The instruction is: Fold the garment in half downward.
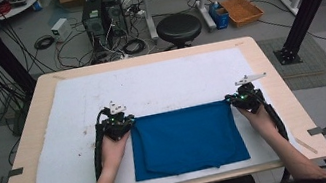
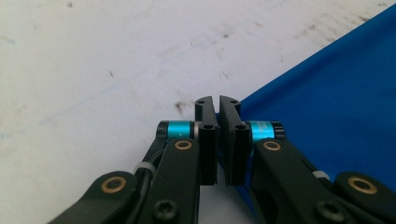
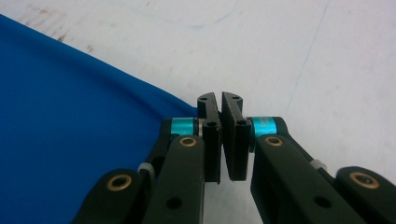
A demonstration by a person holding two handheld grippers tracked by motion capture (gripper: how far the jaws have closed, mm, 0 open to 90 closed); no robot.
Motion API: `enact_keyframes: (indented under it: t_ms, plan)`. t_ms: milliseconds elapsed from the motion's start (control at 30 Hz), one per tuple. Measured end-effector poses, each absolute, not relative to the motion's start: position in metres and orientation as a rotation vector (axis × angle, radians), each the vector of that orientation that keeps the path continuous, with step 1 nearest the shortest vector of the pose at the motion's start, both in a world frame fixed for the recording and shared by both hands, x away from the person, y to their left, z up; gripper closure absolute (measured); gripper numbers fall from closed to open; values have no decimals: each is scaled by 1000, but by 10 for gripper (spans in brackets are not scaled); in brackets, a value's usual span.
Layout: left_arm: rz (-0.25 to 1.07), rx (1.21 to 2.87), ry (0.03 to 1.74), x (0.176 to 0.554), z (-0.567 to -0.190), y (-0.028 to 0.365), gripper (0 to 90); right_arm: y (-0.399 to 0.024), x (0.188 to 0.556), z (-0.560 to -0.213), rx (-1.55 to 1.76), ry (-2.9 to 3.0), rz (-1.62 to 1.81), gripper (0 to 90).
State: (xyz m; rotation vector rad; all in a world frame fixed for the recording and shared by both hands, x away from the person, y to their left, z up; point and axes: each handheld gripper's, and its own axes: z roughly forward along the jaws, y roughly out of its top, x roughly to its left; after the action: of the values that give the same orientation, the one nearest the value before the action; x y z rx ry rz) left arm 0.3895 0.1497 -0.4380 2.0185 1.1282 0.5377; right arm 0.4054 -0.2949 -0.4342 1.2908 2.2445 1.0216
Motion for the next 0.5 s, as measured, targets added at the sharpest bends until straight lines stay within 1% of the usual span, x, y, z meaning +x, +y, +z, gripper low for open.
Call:
enact_keyframes:
  t_ms: [233,500]
  plan:
    - [534,2014,1158,408,-440,148,860,-289,428,-434,1266,2246,985,872]
    - [547,2017,1159,413,-442,147,859,-291,435,-440,1273,2248,992,868]
